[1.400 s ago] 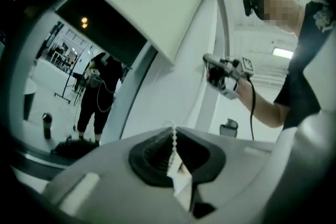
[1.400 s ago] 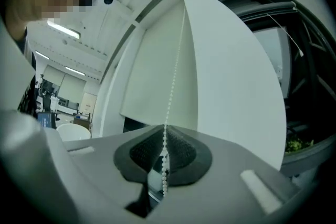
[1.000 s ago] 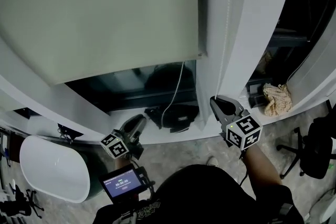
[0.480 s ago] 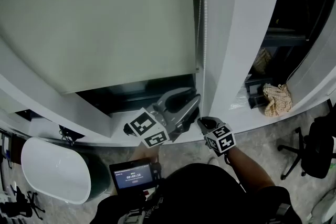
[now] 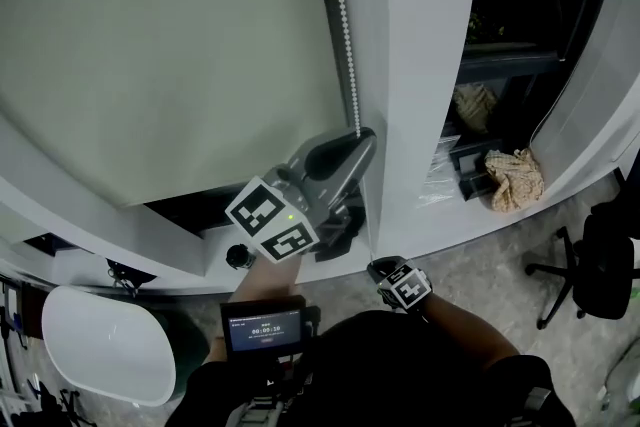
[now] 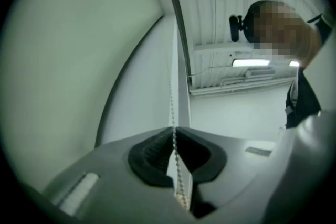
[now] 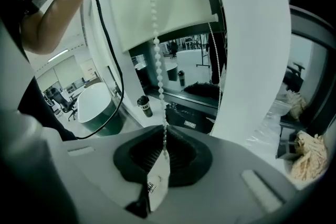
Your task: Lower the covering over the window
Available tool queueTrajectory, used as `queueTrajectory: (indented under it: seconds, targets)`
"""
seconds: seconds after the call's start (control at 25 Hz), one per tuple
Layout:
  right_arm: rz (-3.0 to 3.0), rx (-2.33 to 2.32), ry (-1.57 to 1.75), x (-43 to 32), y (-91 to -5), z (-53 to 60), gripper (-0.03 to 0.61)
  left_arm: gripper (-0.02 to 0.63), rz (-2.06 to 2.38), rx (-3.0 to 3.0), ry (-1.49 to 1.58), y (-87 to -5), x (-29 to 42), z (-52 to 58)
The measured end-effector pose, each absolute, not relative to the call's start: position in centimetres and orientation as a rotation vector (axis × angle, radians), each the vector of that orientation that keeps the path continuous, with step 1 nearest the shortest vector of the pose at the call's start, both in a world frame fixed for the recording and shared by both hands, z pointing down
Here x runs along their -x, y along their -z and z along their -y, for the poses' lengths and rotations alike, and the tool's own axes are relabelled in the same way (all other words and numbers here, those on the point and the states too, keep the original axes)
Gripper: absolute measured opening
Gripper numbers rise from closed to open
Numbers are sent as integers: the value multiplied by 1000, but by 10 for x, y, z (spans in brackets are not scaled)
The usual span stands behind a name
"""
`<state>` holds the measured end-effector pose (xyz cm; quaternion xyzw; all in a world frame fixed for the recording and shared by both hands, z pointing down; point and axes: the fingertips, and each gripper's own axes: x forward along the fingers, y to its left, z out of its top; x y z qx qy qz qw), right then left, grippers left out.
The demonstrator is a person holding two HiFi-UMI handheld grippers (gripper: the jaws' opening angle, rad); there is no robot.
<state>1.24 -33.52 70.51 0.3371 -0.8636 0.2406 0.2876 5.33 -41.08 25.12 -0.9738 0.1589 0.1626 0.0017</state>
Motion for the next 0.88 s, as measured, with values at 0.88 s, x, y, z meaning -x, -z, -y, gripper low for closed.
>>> queueTrajectory:
  seconds: [0.88]
  targets:
    - [3134, -1464, -276, -80, -338, 386, 92, 9, -881, 3447, 164, -560, -59, 398]
